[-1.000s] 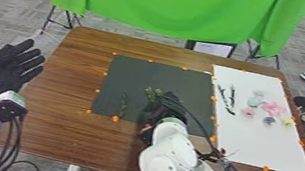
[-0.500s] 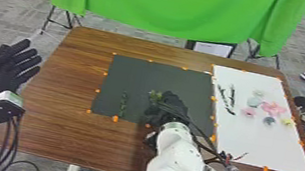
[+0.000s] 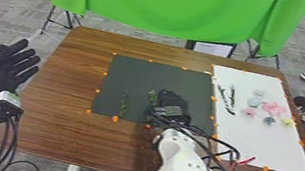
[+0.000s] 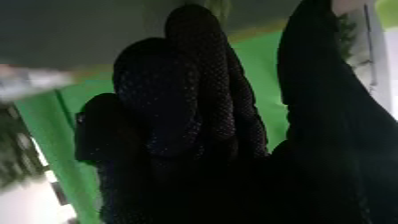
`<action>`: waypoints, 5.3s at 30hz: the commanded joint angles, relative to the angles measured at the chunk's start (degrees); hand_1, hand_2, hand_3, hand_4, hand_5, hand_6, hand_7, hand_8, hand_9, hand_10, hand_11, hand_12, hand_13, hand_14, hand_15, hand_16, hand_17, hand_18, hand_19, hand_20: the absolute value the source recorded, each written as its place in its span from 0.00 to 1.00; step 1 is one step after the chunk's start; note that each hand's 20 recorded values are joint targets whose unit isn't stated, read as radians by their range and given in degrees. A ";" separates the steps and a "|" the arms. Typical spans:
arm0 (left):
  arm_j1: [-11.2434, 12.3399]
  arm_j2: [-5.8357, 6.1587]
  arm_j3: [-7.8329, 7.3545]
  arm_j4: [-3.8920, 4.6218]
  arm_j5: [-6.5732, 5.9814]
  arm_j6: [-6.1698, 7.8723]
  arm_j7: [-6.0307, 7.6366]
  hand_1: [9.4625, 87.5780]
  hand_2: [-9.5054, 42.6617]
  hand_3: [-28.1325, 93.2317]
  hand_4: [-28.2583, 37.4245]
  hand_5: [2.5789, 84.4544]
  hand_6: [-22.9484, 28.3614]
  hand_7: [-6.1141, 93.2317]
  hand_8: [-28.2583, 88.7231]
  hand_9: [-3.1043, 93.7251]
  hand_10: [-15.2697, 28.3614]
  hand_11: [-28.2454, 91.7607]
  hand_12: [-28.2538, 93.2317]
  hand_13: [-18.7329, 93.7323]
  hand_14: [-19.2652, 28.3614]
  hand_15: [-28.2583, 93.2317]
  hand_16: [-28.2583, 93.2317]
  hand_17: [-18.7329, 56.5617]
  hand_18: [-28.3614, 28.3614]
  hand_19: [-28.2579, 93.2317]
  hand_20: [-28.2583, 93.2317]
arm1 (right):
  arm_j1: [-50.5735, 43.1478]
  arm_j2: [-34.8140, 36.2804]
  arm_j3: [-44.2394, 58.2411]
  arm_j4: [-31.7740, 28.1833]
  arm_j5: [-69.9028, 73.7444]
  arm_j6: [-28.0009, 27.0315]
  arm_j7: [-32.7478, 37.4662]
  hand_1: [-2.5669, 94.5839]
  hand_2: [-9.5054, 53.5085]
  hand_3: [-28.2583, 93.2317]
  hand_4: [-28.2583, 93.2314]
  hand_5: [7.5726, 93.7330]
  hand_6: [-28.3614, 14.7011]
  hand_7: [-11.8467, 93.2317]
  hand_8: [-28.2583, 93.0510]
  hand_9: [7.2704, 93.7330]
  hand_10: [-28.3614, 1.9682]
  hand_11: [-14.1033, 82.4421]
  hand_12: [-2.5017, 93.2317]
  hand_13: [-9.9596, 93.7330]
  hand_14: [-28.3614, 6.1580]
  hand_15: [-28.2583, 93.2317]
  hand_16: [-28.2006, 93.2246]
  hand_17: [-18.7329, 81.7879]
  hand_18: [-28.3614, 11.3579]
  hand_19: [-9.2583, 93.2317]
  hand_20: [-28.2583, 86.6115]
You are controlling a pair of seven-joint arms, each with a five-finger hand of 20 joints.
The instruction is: Arrange flowers
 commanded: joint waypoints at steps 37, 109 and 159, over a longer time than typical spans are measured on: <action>-1.66 -0.85 2.07 0.36 0.59 -1.31 -2.56 0.23 0.39 0.83 0.00 0.47 0.64 0.18 0.18 0.38 0.73 0.41 0.35 0.36 0.75 0.51 0.19 0.16 0.77 0.50 0.31 | 4.52 -4.15 4.54 4.86 11.78 -15.80 3.69 0.38 0.00 0.70 0.07 0.87 0.50 0.38 0.20 0.97 0.39 0.42 0.31 1.00 0.60 0.60 0.54 0.87 0.37 1.00 0.44; 0.41 -2.05 1.32 0.27 -0.05 -1.54 -2.03 0.23 0.39 0.83 0.00 0.47 0.64 0.18 0.18 0.38 0.73 0.41 0.35 0.36 0.75 0.51 0.19 0.16 0.77 0.50 0.31 | 1.00 2.95 10.73 -3.32 17.52 -15.75 3.25 0.43 0.10 0.80 0.12 0.80 0.47 0.27 0.18 0.91 0.35 0.40 0.30 0.96 0.56 0.59 0.52 0.83 0.36 1.00 0.38; -1.06 -2.28 2.51 1.15 -1.07 -2.49 -2.95 0.23 0.39 0.83 0.00 0.47 0.64 0.18 0.19 0.38 0.73 0.41 0.35 0.36 0.75 0.51 0.19 0.16 0.77 0.51 0.31 | 2.19 0.65 5.80 2.26 15.62 -19.12 1.83 0.44 0.01 0.80 0.12 0.78 0.48 0.29 0.19 0.89 0.37 0.42 0.30 0.94 0.57 0.60 0.51 0.81 0.36 1.00 0.40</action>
